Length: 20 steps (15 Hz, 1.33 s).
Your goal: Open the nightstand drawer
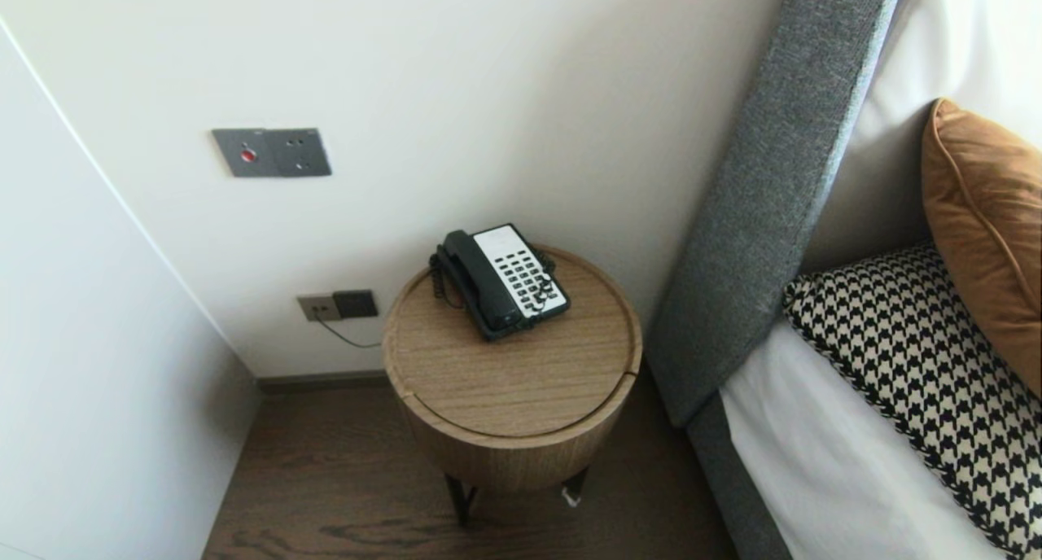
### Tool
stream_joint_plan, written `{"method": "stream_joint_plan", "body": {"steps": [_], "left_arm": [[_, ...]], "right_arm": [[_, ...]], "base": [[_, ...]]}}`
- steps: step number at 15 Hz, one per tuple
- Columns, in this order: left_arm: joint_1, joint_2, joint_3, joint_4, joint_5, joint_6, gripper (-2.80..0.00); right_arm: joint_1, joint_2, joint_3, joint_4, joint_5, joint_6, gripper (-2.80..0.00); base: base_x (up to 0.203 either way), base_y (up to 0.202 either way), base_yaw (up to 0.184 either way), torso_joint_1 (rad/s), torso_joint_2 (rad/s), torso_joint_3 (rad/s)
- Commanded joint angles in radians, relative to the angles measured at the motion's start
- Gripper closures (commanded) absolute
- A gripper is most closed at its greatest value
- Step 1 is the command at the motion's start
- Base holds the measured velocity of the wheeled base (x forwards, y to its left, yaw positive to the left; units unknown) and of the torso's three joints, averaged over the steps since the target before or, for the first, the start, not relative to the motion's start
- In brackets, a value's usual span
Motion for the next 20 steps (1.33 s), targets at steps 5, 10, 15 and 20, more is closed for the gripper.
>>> {"method": "stream_joint_plan", "body": {"steps": [5,10,15,20], "left_arm": [[0.0,-0.004,0.0,0.004,0.0,-0.002,0.0],[0.0,-0.001,-0.001,0.004,-0.002,-0.002,0.0],[0.0,-0.001,-0.002,0.004,-0.002,-0.002,0.0],[0.0,-0.001,-0.003,0.004,-0.002,-0.002,0.0]], "right_arm": [[0.0,-0.005,0.0,0.0,0.0,0.0,0.0],[0.0,-0.005,0.0,0.001,0.0,0.0,0.0],[0.0,-0.005,0.0,0.001,0.0,0.0,0.0],[0.0,-0.005,0.0,0.001,0.0,0.0,0.0]], "base": [[0.0,0.0,0.0,0.0,0.0,0.0],[0.0,0.0,0.0,0.0,0.0,0.0],[0.0,0.0,0.0,0.0,0.0,0.0],[0.0,0.0,0.0,0.0,0.0,0.0]]}}
